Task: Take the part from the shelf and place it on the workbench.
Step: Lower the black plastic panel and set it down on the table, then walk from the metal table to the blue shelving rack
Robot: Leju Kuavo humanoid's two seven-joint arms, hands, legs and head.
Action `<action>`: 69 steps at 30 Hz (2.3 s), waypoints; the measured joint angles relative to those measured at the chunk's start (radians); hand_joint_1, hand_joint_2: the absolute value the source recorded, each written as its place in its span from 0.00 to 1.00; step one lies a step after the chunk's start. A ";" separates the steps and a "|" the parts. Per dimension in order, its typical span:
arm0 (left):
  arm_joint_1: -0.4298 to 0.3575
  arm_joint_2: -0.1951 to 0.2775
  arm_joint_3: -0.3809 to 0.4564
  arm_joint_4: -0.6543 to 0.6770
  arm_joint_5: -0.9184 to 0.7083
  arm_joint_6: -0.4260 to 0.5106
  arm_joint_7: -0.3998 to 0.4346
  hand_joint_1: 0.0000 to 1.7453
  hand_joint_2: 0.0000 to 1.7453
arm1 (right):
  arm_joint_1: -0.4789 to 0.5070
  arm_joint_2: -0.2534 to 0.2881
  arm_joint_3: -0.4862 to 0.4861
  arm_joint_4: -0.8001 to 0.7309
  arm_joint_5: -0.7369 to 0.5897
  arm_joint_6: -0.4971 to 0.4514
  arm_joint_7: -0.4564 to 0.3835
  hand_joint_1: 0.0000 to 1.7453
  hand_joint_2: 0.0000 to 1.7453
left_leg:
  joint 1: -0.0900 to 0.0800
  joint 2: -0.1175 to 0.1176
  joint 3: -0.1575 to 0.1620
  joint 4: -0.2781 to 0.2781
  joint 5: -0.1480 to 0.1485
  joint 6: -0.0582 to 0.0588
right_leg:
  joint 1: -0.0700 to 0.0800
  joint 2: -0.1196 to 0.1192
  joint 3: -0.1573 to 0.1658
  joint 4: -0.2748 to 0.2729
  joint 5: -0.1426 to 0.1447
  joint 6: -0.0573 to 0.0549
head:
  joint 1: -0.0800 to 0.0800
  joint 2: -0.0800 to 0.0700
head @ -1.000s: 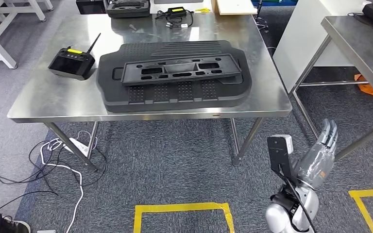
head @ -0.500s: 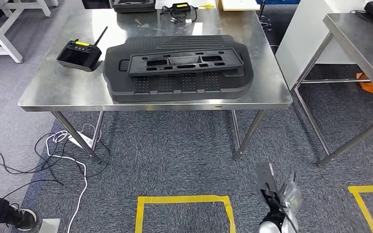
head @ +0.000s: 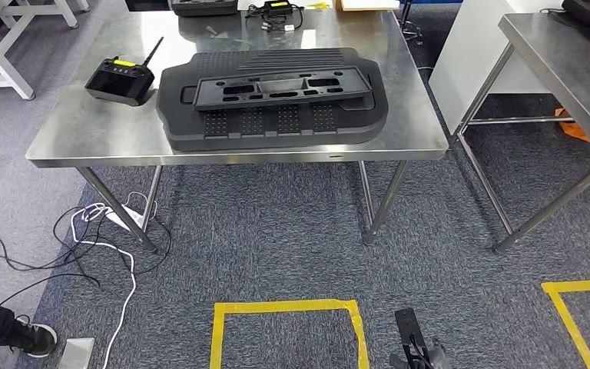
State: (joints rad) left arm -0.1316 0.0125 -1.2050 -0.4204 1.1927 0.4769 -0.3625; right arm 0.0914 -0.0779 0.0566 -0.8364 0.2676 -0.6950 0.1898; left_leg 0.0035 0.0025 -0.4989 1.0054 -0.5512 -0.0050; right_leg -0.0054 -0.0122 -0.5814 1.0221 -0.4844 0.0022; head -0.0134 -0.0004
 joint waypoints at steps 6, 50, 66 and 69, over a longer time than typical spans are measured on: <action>-0.005 0.000 -0.004 0.000 0.000 -0.001 0.003 0.00 0.00 | -0.010 -0.002 0.019 0.093 -0.011 -0.002 -0.006 0.00 1.00 | 0.004 0.009 -0.032 -0.013 0.044 0.037 | -0.009 0.007 -0.054 0.134 -0.106 0.034 | 0.010 0.000; -0.002 0.002 -0.021 0.000 0.016 0.003 0.008 0.00 0.00 | -0.093 0.004 0.229 0.297 -0.484 0.076 -0.180 0.00 0.00 | 0.003 0.006 -0.114 0.059 0.054 -0.015 | -0.006 0.009 0.085 -0.035 -0.040 -0.013 | 0.011 0.000; -0.002 0.005 -0.028 0.000 0.021 0.005 -0.001 0.00 0.00 | -0.099 -0.012 0.360 0.312 -0.705 0.035 -0.250 0.00 0.25 | 0.008 0.010 -0.023 -0.001 0.035 0.028 | -0.007 0.010 -0.012 0.069 -0.064 0.026 | 0.009 0.000; 0.000 0.005 -0.028 0.000 0.021 0.005 -0.005 0.00 0.00 | -0.099 -0.019 0.386 0.312 -0.752 0.022 -0.287 0.00 0.00 | 0.005 0.011 -0.036 0.001 0.042 0.036 | -0.009 0.010 -0.082 0.249 -0.157 0.037 | 0.015 0.000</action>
State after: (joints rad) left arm -0.1320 0.0179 -1.2334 -0.4204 1.2137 0.4819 -0.3677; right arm -0.0074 -0.0973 0.4424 -0.5240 -0.4848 -0.6730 -0.0976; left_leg 0.0087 0.0135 -0.5349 1.0060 -0.5089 0.0308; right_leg -0.0146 -0.0020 -0.6632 1.2715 -0.6411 0.0390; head 0.0011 -0.0004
